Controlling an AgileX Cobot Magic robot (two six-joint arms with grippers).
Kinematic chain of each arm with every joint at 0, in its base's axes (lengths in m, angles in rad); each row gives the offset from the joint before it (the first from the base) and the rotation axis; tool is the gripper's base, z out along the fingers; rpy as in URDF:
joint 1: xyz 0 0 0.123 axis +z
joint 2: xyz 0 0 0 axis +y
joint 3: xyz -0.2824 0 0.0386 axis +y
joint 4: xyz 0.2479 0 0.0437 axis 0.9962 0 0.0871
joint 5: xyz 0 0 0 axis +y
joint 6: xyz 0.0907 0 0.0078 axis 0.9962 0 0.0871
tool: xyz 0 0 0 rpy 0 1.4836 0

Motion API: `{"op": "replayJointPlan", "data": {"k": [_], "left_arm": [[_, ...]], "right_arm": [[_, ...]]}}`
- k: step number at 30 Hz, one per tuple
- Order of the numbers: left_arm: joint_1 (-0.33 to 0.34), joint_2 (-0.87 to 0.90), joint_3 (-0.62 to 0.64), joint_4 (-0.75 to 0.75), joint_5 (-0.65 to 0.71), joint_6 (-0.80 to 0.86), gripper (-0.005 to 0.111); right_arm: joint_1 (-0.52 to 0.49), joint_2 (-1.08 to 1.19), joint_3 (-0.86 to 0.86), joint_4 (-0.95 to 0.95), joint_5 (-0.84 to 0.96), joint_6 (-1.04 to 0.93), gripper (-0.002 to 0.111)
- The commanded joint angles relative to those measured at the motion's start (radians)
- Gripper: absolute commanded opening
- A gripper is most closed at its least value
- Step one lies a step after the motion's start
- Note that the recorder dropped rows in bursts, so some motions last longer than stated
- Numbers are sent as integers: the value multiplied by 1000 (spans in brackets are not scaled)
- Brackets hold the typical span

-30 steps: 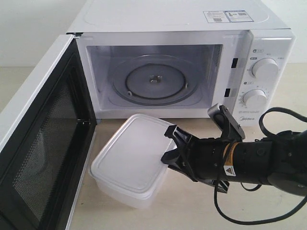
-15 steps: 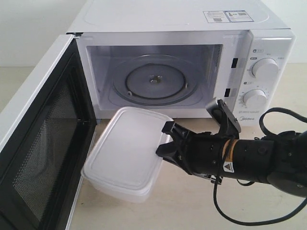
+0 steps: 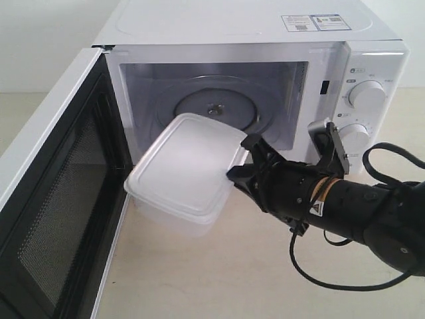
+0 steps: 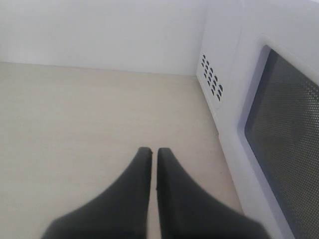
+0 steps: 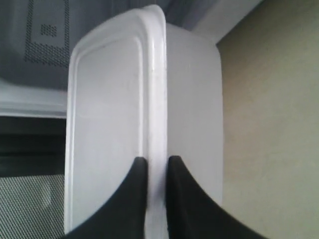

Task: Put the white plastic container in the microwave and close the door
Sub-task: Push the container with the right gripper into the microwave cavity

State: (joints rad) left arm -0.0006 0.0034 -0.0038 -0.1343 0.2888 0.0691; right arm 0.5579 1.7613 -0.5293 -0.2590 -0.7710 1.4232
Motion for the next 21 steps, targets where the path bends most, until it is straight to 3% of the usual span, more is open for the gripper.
{"op": "replayJointPlan", "data": {"k": [1,11,21], "left_arm": [[-10,-3,4,-8,-4,-8,4],[-10,-3,4,-8,-4,-8,4],[-10,-3,4,-8,-4,-8,4]], "right_arm": [[0,-5,-3,136,-75,-83,0],[0,-5,-20,279,-83,-116,0],[0,-5,-182,398,51,-212,0]]}}
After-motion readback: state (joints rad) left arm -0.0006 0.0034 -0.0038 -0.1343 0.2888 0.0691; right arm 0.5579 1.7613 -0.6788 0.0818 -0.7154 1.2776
